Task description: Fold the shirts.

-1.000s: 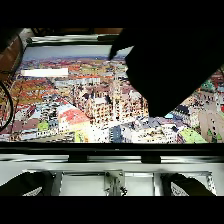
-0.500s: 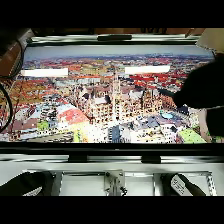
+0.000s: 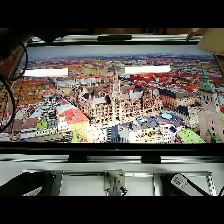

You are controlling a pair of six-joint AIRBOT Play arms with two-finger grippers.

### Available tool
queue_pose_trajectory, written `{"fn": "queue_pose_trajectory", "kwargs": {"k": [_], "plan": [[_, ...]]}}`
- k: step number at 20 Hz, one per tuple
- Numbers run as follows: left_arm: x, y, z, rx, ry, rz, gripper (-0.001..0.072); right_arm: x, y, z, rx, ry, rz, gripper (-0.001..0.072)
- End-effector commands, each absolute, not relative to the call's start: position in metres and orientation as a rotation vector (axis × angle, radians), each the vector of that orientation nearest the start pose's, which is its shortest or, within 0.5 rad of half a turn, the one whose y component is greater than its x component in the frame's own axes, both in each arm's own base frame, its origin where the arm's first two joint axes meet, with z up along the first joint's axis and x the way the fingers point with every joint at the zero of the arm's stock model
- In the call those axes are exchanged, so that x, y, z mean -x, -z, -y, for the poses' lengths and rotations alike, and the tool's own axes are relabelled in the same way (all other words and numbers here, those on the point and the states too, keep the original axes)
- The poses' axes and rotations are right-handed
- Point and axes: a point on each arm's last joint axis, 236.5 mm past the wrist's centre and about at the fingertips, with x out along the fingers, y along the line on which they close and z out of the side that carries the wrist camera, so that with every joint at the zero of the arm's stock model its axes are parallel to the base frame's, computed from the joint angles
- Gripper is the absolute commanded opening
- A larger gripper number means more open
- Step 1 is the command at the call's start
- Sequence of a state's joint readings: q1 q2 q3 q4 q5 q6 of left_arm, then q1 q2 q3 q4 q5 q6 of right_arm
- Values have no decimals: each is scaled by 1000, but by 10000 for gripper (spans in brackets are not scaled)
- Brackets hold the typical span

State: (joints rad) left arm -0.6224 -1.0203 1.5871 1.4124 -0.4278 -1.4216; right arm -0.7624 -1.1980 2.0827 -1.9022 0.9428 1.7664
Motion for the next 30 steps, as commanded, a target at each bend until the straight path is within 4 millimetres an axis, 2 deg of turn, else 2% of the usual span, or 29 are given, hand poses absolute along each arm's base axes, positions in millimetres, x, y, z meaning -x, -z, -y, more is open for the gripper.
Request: {"fn": "queue_pose_trajectory", "kwargs": {"k": [1,4,8,9,12,16,19,26,30], "plan": [[-344,-432,268,-9,695,48,717,-258,-475,362,1,1075,-49,48],[-344,-418,269,-33,702,-10,717,-263,-471,382,18,1091,-40,48],[-345,-416,267,-30,697,-17,716,-269,-454,408,15,1108,-56,48],[-345,-417,268,-30,697,-16,716,-270,-455,413,22,1109,-40,48],[-344,-412,268,-37,700,-36,716,-261,-471,430,68,1129,38,48],[-344,-410,268,15,699,-60,716,-244,-454,458,19,1168,31,48],[-343,-402,268,10,702,-98,716,-237,-458,470,24,1175,72,48],[-343,-409,268,70,698,-88,713,-242,-444,488,25,1163,60,48],[-343,-410,267,70,698,-88,712,-224,-442,500,46,1202,51,48]]}}
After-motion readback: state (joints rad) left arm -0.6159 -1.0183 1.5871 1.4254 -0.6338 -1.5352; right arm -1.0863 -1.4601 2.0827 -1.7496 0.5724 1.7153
